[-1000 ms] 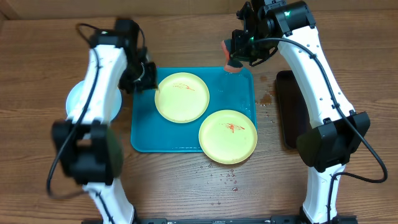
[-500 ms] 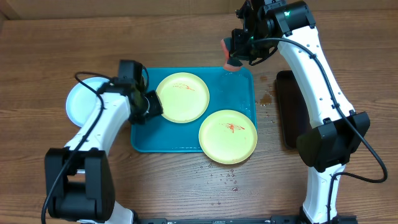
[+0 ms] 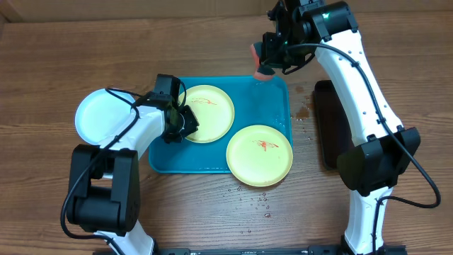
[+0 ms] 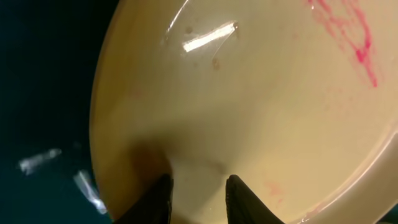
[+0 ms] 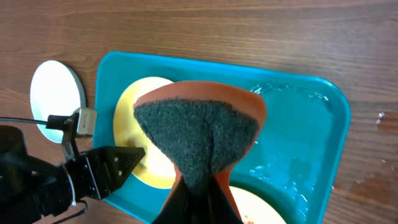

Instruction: Clean dirty plates on tray and stack at the side

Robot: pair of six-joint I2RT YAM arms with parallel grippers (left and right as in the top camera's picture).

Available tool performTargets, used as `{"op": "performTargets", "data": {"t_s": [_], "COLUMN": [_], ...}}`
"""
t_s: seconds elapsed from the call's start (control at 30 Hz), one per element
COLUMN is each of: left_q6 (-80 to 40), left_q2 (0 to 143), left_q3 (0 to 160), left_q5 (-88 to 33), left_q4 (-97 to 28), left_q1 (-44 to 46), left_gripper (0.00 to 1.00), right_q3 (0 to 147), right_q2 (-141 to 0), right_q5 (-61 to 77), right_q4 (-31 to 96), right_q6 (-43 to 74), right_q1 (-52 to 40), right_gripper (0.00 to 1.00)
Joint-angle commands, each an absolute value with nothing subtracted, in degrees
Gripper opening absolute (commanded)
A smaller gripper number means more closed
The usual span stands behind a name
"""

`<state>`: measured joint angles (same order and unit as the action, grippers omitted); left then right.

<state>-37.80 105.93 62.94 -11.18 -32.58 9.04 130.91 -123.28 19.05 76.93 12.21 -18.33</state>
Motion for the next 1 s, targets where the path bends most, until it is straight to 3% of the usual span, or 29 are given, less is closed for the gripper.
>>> {"op": "performTargets", "data": {"t_s": [0.0,0.17,0.3,0.63,0.97], "left_q6": [-38.8,-36.5,-32.8,-27.5,-32.1], "left_q2": [107.9,107.9,107.8,107.9,107.9], "left_q3": [62.5,64.5,71.5,77.1,68.6], "left_q5": [-11.2,-11.9,-12.2,-11.6,-8.3], "left_q4": [-32.9,-33.8,-43.4,-60.4,-48.6], "left_q1": [9.4,8.6,7.6,7.7,8.4], "left_gripper": [0.27,0.21,0.2,0.27,0.33], "right_q3": [129.8,126.5,125.9,125.9,125.9], "right_q2": [-123.5,-123.5,-123.5,-123.5,-123.5], "right_q5": [18.9,18.9,18.9,18.0,18.0], "right_q4": [74.5,71.4,70.8,69.8,69.7], "right_q6": [13.1,14.0,14.2,14.8,14.7], "right_q1": [-20.2,-21.4,-21.5,-21.6,-21.6], "right_gripper": [0.04,0.04,0.04,0.04,0.04]}}
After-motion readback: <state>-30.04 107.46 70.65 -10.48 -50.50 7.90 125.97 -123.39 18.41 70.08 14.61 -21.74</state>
